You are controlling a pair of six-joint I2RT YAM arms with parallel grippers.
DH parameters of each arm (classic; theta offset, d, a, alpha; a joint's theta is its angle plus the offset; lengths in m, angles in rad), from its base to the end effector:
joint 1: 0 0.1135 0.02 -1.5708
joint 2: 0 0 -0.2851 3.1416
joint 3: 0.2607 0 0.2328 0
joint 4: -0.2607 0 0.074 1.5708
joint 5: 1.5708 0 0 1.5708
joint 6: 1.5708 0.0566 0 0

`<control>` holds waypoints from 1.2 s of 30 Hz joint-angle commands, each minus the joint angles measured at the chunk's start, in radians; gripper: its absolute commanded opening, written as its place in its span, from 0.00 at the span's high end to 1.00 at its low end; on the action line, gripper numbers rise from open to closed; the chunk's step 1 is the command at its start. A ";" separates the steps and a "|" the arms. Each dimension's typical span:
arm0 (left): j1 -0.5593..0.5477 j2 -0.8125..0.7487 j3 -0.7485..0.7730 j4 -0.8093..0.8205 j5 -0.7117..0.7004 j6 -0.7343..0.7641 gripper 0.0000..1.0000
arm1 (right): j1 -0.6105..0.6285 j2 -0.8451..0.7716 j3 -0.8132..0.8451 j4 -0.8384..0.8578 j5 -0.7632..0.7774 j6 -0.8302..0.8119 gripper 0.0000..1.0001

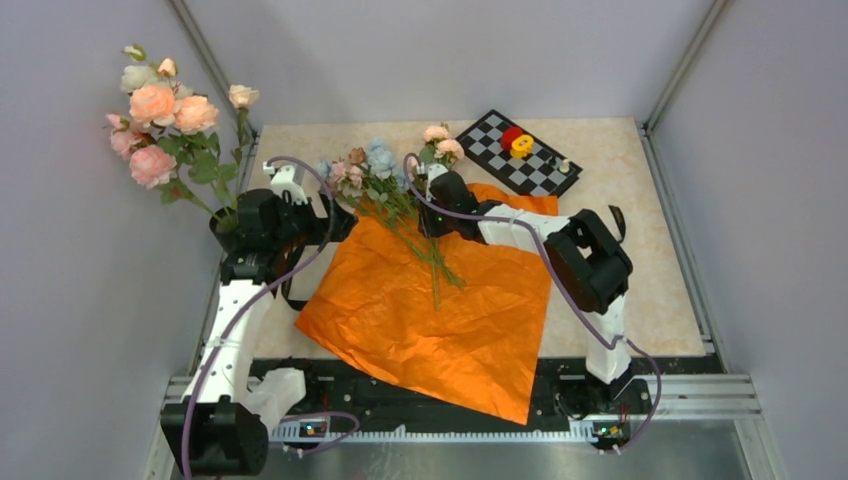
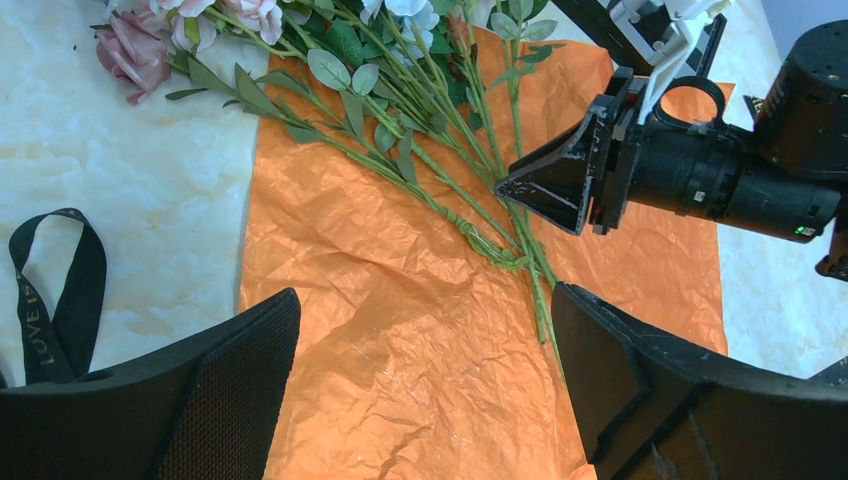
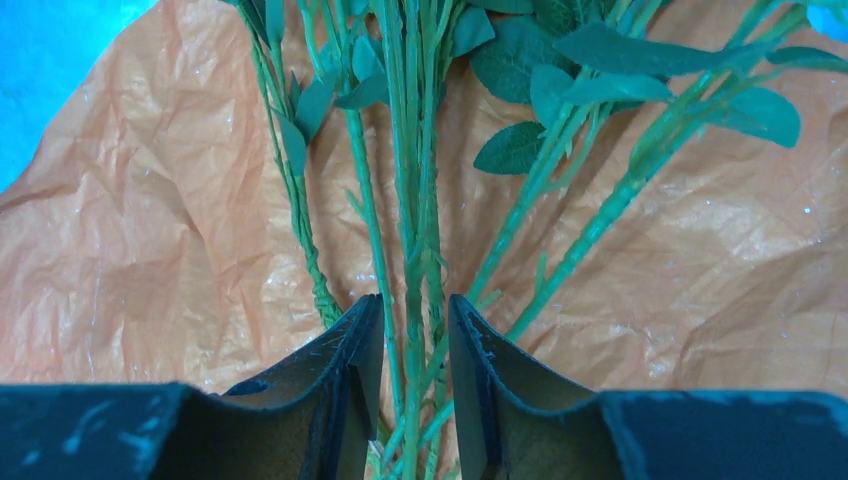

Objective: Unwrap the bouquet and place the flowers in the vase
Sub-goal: Pick up the fake flower from the wrapping paper.

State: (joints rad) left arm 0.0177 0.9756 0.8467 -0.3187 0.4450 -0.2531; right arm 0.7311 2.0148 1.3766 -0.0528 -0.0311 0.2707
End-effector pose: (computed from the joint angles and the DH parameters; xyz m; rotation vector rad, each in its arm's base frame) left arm 0.2041 -0.0208 0.3260 0.0121 2.0220 -0.5977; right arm 0.3409 0.3081 0.2019 -0.5470 2.2595 0.5571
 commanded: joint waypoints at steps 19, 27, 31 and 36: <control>-0.004 0.009 0.016 0.020 0.023 -0.002 0.01 | 0.007 0.069 0.107 0.010 -0.014 -0.016 0.97; -0.004 0.011 0.015 0.020 0.023 0.000 0.01 | 0.007 0.029 0.088 0.016 -0.010 -0.006 1.00; -0.004 0.011 0.015 0.020 0.021 0.000 0.01 | 0.007 -0.018 0.060 0.044 -0.010 0.012 1.00; -0.004 0.011 0.015 0.020 0.021 0.000 0.01 | 0.007 -0.081 0.017 0.111 -0.008 0.049 1.00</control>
State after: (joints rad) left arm 0.0177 0.9848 0.8467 -0.3183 0.4557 -0.2565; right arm 0.7311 2.0483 1.4120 -0.0425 -0.0463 0.2825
